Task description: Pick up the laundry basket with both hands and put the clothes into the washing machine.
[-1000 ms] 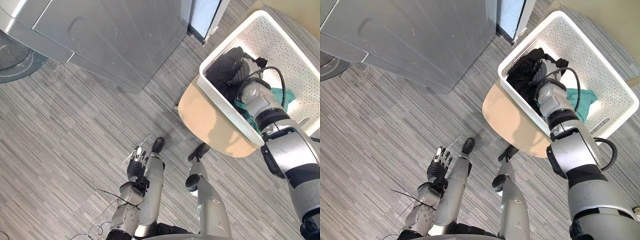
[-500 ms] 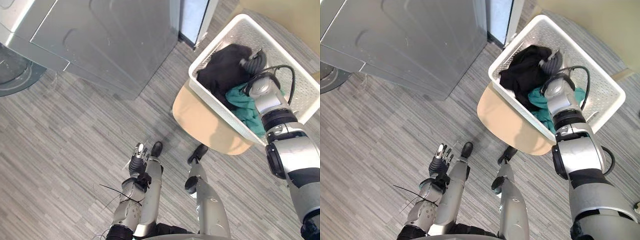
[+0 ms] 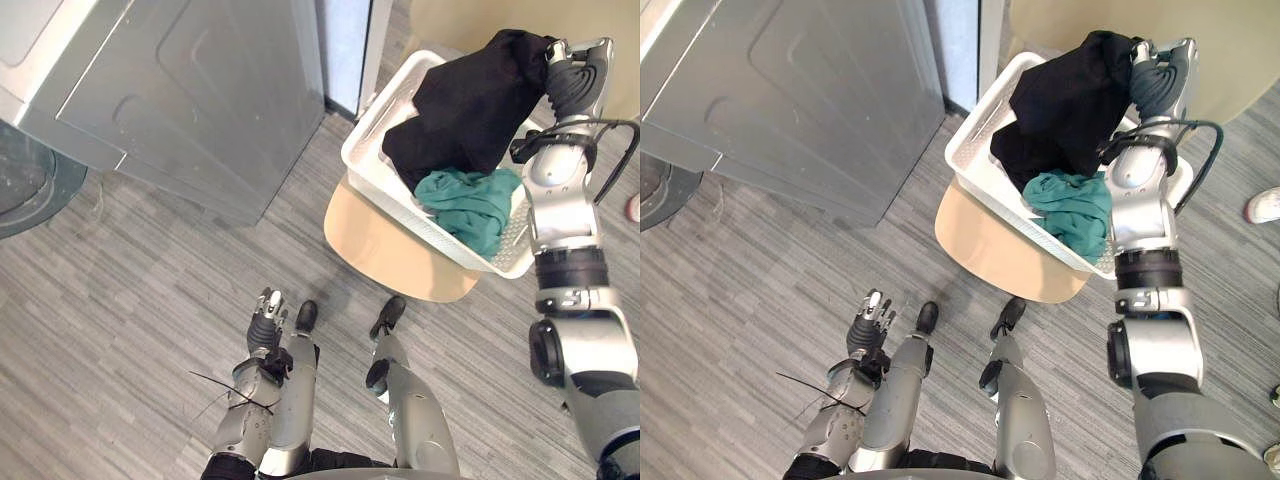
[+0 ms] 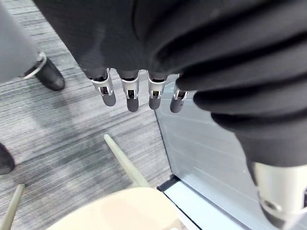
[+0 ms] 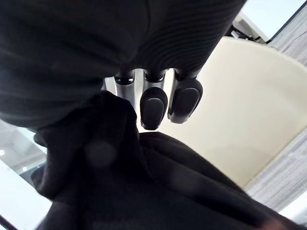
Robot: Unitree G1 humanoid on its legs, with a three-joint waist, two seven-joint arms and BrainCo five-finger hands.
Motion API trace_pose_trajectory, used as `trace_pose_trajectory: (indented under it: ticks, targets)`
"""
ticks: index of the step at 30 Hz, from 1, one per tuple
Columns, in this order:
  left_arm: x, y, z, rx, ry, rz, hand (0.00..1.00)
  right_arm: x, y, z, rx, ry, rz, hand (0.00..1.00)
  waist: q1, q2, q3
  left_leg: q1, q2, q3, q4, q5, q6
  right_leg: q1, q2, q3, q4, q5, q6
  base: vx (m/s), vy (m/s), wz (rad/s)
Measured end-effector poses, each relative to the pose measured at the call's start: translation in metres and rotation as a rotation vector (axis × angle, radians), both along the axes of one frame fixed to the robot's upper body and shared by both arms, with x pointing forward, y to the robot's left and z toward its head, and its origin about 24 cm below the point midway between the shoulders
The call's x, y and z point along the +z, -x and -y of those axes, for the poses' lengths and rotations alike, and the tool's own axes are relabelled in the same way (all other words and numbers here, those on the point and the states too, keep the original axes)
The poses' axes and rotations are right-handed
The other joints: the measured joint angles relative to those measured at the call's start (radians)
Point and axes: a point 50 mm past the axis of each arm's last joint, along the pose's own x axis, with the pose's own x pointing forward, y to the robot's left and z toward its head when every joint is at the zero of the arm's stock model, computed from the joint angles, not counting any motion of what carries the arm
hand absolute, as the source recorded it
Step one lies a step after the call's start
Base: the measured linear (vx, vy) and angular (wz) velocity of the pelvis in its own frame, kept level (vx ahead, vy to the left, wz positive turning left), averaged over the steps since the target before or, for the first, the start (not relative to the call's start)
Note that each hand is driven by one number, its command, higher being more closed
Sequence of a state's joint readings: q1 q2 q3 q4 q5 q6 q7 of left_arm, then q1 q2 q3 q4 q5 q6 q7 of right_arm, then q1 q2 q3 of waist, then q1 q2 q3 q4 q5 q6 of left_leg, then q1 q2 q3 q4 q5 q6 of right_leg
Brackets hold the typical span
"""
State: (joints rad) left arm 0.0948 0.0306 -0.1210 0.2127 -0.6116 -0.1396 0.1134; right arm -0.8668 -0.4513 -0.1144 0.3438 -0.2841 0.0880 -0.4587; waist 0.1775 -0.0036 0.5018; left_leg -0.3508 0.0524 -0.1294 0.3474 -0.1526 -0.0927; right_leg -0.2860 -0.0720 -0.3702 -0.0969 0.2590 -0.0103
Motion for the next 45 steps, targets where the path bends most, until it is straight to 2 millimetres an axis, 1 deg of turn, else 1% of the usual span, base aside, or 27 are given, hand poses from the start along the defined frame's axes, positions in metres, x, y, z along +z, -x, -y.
trace_pose_trajectory:
  ticks: [4,5,7,8,9,10,11,12,13,14,16,17,18,19,21,22,24,25,26,28,29,30,33,34,38,43,45]
  targets:
    - [0.019,-0.004,-0.004,0.000,-0.054,0.084,0.00,-0.023,0.017,-0.006,0.032,-0.046,0.020,1.00,-0.009,-0.002,-0.002,0.063,0.002,0.032,-0.023,-0.001,0.002,0.041,0.000,0.018,0.000,-0.005,0.007,0.02,0.094,-0.14]
    - [0.023,-0.004,-0.004,-0.002,-0.077,0.102,0.00,-0.031,0.020,-0.009,0.046,-0.060,0.011,1.00,-0.013,-0.005,-0.018,0.077,0.004,0.038,-0.032,-0.001,0.003,0.049,0.000,0.019,0.000,-0.009,0.010,0.03,0.077,-0.08]
    - [0.033,-0.002,-0.007,0.000,-0.136,0.145,0.00,-0.049,0.028,-0.017,0.086,-0.079,-0.012,1.00,-0.027,-0.012,-0.088,0.079,0.008,0.043,-0.041,-0.006,0.008,0.048,0.001,0.018,-0.001,-0.018,0.009,0.05,0.079,-0.05]
    - [0.044,-0.003,-0.009,0.006,-0.164,0.195,0.00,-0.055,0.034,-0.023,0.114,-0.092,-0.005,1.00,-0.032,-0.018,-0.122,0.096,0.012,0.055,-0.053,-0.007,0.010,0.054,0.003,0.025,-0.001,-0.023,0.015,0.08,0.076,-0.17]
    - [0.060,-0.005,-0.011,0.010,-0.210,0.262,0.00,-0.053,0.039,-0.027,0.147,-0.082,0.023,1.00,-0.034,-0.021,-0.148,0.112,0.014,0.063,-0.061,-0.009,0.012,0.063,0.004,0.031,-0.001,-0.025,0.015,0.08,0.073,-0.22]
    - [0.067,-0.008,-0.011,0.010,-0.236,0.296,0.00,-0.050,0.041,-0.029,0.161,-0.074,0.038,1.00,-0.036,-0.023,-0.159,0.119,0.015,0.067,-0.064,-0.009,0.012,0.066,0.005,0.036,-0.001,-0.025,0.015,0.07,0.074,-0.22]
    - [0.082,-0.013,-0.013,0.006,-0.293,0.359,0.00,-0.043,0.045,-0.033,0.196,-0.051,0.081,1.00,-0.043,-0.026,-0.167,0.140,0.017,0.079,-0.070,-0.010,0.013,0.078,0.006,0.044,-0.001,-0.025,0.015,0.05,0.075,-0.18]
    - [0.092,-0.019,-0.015,0.007,-0.334,0.398,0.00,-0.038,0.048,-0.037,0.217,-0.037,0.107,1.00,-0.049,-0.026,-0.178,0.147,0.017,0.082,-0.070,-0.012,0.014,0.084,0.006,0.046,-0.001,-0.025,0.015,0.04,0.090,-0.19]
    - [0.103,-0.026,-0.019,0.013,-0.391,0.439,0.00,-0.033,0.051,-0.043,0.266,-0.021,0.134,1.00,-0.055,-0.032,-0.196,0.155,0.017,0.091,-0.074,-0.013,0.015,0.086,0.006,0.053,-0.001,-0.025,0.015,0.02,0.076,-0.17]
    - [0.108,-0.030,-0.021,0.014,-0.417,0.460,0.00,-0.030,0.052,-0.046,0.294,-0.015,0.144,1.00,-0.056,-0.038,-0.204,0.160,0.018,0.101,-0.076,-0.013,0.016,0.086,0.007,0.064,-0.001,-0.025,0.015,0.01,0.077,-0.32]
    - [0.128,-0.042,-0.025,-0.003,-0.525,0.535,0.00,-0.023,0.053,-0.054,0.386,0.011,0.163,1.00,-0.061,-0.059,-0.226,0.180,0.019,0.125,-0.085,-0.014,0.017,0.089,0.008,0.085,-0.001,-0.024,0.015,0.00,0.072,-0.35]
    - [0.141,-0.048,-0.027,-0.011,-0.587,0.581,0.00,-0.017,0.052,-0.059,0.432,0.020,0.173,1.00,-0.064,-0.069,-0.234,0.187,0.019,0.139,-0.086,-0.015,0.018,0.089,0.009,0.099,-0.001,-0.024,0.014,-0.01,0.066,-0.23]
    - [0.146,-0.052,-0.027,-0.015,-0.611,0.600,0.00,-0.013,0.052,-0.062,0.454,0.027,0.181,1.00,-0.066,-0.072,-0.238,0.189,0.019,0.145,-0.085,-0.015,0.019,0.089,0.009,0.102,-0.001,-0.024,0.015,-0.02,0.076,-0.23]
    - [0.156,-0.059,-0.027,-0.025,-0.661,0.632,0.00,-0.002,0.051,-0.068,0.501,0.040,0.206,1.00,-0.077,-0.076,-0.241,0.192,0.019,0.152,-0.084,-0.016,0.019,0.089,0.009,0.110,-0.001,-0.024,0.015,-0.02,0.049,-0.17]
    - [0.165,-0.069,-0.024,-0.051,-0.721,0.658,0.00,0.017,0.053,-0.080,0.584,0.066,0.259,1.00,-0.084,-0.078,-0.243,0.195,0.021,0.166,-0.074,-0.023,0.019,0.089,0.011,0.125,-0.001,-0.024,0.015,-0.03,0.068,-0.25]
    - [0.169,-0.077,-0.020,-0.082,-0.768,0.670,0.00,0.032,0.056,-0.087,0.633,0.096,0.308,1.00,-0.084,-0.078,-0.244,0.195,0.031,0.182,-0.057,-0.036,0.016,0.089,0.019,0.135,-0.001,-0.024,0.015,-0.03,0.074,-0.33]
    - [0.172,-0.086,-0.015,-0.111,-0.800,0.670,0.00,0.044,0.058,-0.092,0.666,0.111,0.346,1.00,-0.085,-0.084,-0.251,0.194,0.038,0.190,-0.048,-0.042,0.012,0.088,0.026,0.144,-0.001,-0.024,0.015,-0.01,0.048,-0.21]
    - [0.175,-0.095,-0.011,-0.127,-0.814,0.670,0.00,0.054,0.061,-0.095,0.694,0.118,0.377,1.00,-0.089,-0.087,-0.254,0.195,0.042,0.192,-0.047,-0.044,0.010,0.087,0.030,0.145,-0.001,-0.022,0.013,0.01,0.042,-0.11]
    - [0.179,-0.103,-0.008,-0.142,-0.829,0.670,0.00,0.063,0.063,-0.099,0.719,0.130,0.405,1.00,-0.090,-0.087,-0.254,0.193,0.046,0.195,-0.043,-0.047,0.006,0.085,0.034,0.149,-0.001,-0.012,-0.001,0.01,0.045,-0.11]
    - [0.186,-0.110,-0.005,-0.151,-0.847,0.673,0.00,0.073,0.066,-0.105,0.761,0.126,0.438,1.00,-0.093,-0.087,-0.254,0.189,0.051,0.202,-0.037,-0.050,0.002,0.080,0.038,0.154,-0.001,-0.010,-0.004,0.01,0.063,-0.12]
    - [0.191,-0.115,-0.002,-0.158,-0.854,0.680,0.00,0.078,0.068,-0.110,0.792,0.122,0.454,1.00,-0.099,-0.087,-0.254,0.184,0.052,0.204,-0.034,-0.051,0.001,0.075,0.040,0.155,-0.001,-0.008,-0.005,0.00,0.089,-0.08]
    - [0.194,-0.119,-0.001,-0.159,-0.849,0.677,0.00,0.081,0.069,-0.116,0.826,0.122,0.459,1.00,-0.109,-0.087,-0.254,0.181,0.053,0.203,-0.034,-0.051,0.001,0.071,0.041,0.155,-0.001,-0.004,-0.010,0.00,0.082,-0.06]
    - [0.195,-0.132,0.003,-0.169,-0.837,0.638,0.00,0.080,0.069,-0.126,0.883,0.113,0.444,1.00,-0.110,-0.087,-0.254,0.177,0.052,0.210,-0.031,-0.051,0.000,0.066,0.042,0.163,-0.001,0.000,-0.011,-0.01,0.099,-0.09]
    - [0.198,-0.139,0.005,-0.167,-0.832,0.620,0.00,0.077,0.068,-0.131,0.918,0.101,0.430,1.00,-0.109,-0.087,-0.254,0.169,0.052,0.210,-0.028,-0.051,0.000,0.057,0.042,0.166,-0.001,0.007,-0.007,-0.03,0.109,-0.05]
    - [0.215,-0.151,0.010,-0.104,-0.824,0.610,0.00,0.070,0.068,-0.148,1.004,0.058,0.396,1.00,-0.112,-0.090,-0.252,0.141,0.050,0.208,-0.011,-0.051,0.000,0.037,0.039,0.174,-0.001,0.017,-0.001,-0.05,0.129,-0.02]
    - [0.229,-0.155,0.012,-0.055,-0.799,0.626,0.00,0.069,0.067,-0.150,1.036,0.024,0.387,1.00,-0.119,-0.095,-0.249,0.124,0.051,0.196,0.010,-0.054,0.005,0.037,0.038,0.173,-0.001,0.016,-0.001,-0.06,0.118,0.08]
    - [0.235,-0.156,0.012,-0.045,-0.752,0.635,0.00,0.068,0.067,-0.151,1.049,0.018,0.381,1.00,-0.135,-0.100,-0.245,0.113,0.051,0.190,0.019,-0.057,0.010,0.036,0.036,0.165,-0.001,0.005,0.013,-0.07,0.123,0.08]
